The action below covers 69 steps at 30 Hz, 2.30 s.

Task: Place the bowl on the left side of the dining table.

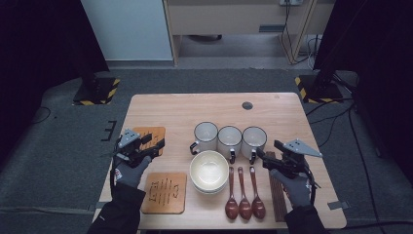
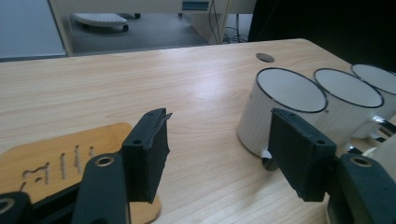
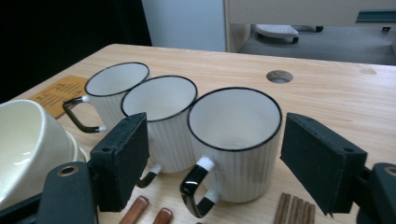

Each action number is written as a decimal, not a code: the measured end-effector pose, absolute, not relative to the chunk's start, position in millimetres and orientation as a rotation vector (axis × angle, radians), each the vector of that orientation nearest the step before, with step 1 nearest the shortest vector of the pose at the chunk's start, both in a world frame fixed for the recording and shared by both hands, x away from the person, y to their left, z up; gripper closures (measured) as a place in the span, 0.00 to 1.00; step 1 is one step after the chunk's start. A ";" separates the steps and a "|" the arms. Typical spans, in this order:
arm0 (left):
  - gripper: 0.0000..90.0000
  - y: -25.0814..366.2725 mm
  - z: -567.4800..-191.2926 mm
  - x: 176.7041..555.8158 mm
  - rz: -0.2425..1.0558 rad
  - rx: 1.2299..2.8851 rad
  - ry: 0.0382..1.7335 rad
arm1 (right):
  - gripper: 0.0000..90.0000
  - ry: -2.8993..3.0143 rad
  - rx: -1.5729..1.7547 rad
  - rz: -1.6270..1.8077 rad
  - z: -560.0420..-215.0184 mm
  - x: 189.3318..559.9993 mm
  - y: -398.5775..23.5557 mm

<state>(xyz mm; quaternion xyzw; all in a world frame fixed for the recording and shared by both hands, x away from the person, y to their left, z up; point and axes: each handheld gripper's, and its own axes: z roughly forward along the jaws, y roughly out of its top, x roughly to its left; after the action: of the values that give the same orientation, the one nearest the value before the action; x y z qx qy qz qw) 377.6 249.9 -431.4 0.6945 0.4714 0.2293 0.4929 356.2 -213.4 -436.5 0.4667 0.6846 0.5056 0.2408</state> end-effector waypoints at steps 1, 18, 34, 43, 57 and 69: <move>0.41 248.2 -431.0 377.1 0.555 1.685 1.139 | 0.26 1.875 1.272 1.386 -435.4 356.1 -212.1; 0.40 219.2 -423.3 366.9 0.480 1.675 1.051 | 0.30 1.904 1.201 1.448 -417.0 354.1 -186.2; 0.40 196.8 -424.8 361.2 0.432 1.698 0.989 | 0.33 1.939 1.158 1.471 -410.4 355.5 -164.7; 0.40 186.1 -429.4 358.5 0.397 1.715 0.966 | 0.36 1.967 1.139 1.476 -410.0 358.1 -147.1; 0.41 167.8 -437.7 353.2 0.368 1.761 0.930 | 0.41 2.039 1.100 1.470 -415.7 356.6 -121.8; 0.44 158.8 -446.2 351.7 0.342 1.798 0.922 | 0.48 2.123 1.074 1.422 -430.3 354.8 -108.6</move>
<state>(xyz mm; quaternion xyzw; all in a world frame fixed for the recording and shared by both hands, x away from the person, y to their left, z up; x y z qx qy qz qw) 351.7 158.8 -446.2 0.7497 0.3844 0.1425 0.5194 354.8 -108.6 -430.3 0.3808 0.7528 0.5043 0.1840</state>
